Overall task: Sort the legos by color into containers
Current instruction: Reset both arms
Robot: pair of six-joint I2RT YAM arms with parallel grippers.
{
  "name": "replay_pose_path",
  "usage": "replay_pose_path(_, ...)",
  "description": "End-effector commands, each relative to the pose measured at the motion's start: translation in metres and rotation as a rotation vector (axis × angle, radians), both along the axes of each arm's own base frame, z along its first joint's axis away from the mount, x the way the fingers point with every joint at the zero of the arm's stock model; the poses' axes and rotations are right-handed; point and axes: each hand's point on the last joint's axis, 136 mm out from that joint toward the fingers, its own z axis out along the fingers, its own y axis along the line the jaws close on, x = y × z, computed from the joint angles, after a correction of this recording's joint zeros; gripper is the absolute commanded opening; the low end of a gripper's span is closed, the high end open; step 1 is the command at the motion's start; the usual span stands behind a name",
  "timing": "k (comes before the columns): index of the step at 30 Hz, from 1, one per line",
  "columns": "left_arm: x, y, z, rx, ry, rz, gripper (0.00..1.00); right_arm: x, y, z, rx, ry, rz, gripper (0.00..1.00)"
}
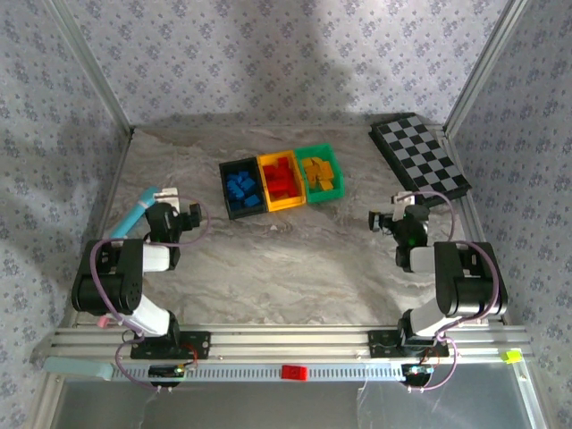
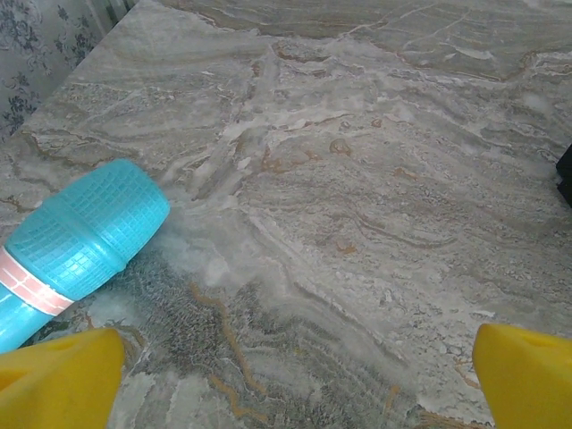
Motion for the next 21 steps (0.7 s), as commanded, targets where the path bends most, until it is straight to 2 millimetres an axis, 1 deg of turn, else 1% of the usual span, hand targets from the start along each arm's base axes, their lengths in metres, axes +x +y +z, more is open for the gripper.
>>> replay_pose_path(1,0.0070,-0.0021,0.0119,-0.003,-0.036,-0.022,1.00,0.0133,-0.0093,0.0180,-0.007,-0.062,-0.057,1.00)
replay_pose_path(21,0.0070,-0.0021,0.0116,-0.002,-0.036,-0.022,1.00,0.0131,-0.0097,0.0171,0.005,-0.057,-0.052,1.00)
